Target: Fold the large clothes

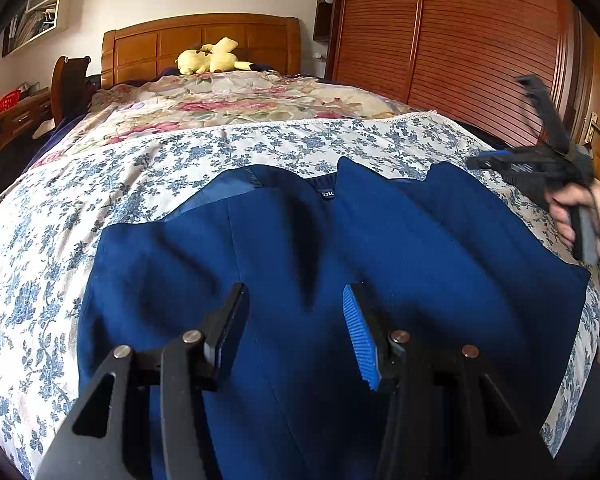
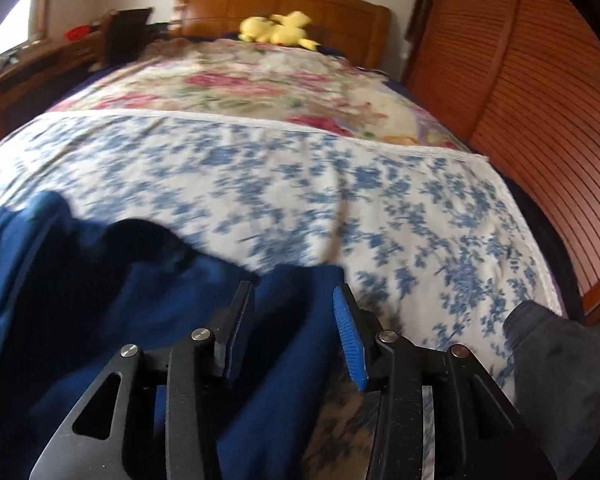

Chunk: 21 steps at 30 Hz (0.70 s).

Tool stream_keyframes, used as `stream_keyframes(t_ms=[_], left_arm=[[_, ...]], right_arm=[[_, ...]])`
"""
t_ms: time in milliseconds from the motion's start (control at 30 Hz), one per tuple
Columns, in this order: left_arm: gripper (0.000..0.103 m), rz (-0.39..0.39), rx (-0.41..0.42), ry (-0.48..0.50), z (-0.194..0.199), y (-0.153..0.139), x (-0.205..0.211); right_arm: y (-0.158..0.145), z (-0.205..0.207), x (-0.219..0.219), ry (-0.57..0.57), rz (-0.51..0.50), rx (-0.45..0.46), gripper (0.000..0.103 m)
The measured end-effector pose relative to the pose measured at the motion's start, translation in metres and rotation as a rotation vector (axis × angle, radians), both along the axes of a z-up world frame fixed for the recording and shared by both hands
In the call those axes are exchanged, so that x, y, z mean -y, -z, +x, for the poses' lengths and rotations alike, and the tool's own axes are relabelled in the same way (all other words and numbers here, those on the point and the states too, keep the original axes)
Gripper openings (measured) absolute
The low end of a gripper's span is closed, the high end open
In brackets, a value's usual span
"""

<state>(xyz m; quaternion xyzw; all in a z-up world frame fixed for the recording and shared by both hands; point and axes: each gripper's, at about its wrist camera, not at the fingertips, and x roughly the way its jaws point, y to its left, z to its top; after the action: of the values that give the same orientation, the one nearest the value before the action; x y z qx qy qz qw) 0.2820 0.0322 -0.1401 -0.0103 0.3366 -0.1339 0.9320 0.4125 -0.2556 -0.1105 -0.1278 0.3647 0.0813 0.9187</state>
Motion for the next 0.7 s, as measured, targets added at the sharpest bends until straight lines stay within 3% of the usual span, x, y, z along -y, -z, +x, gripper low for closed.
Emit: stream_keyframes(t_ms=[167, 367, 700], left_arm=[[0.048, 0.002, 0.002, -0.002, 0.0, -0.001, 0.0], [0.048, 0.011, 0.007, -0.005, -0.001, -0.002, 0.001], [0.048, 0.025, 0.022, -0.016, -0.004, -0.003, 0.002]], right_arm=[[0.001, -0.05, -0.012, -0.103, 0.05, -0.032, 0.042], [0.008, -0.106, -0.009, -0.147, 0.084, -0.077, 0.042], [0.026, -0.157, 0.01, -0.134, 0.049, -0.129, 0.041]])
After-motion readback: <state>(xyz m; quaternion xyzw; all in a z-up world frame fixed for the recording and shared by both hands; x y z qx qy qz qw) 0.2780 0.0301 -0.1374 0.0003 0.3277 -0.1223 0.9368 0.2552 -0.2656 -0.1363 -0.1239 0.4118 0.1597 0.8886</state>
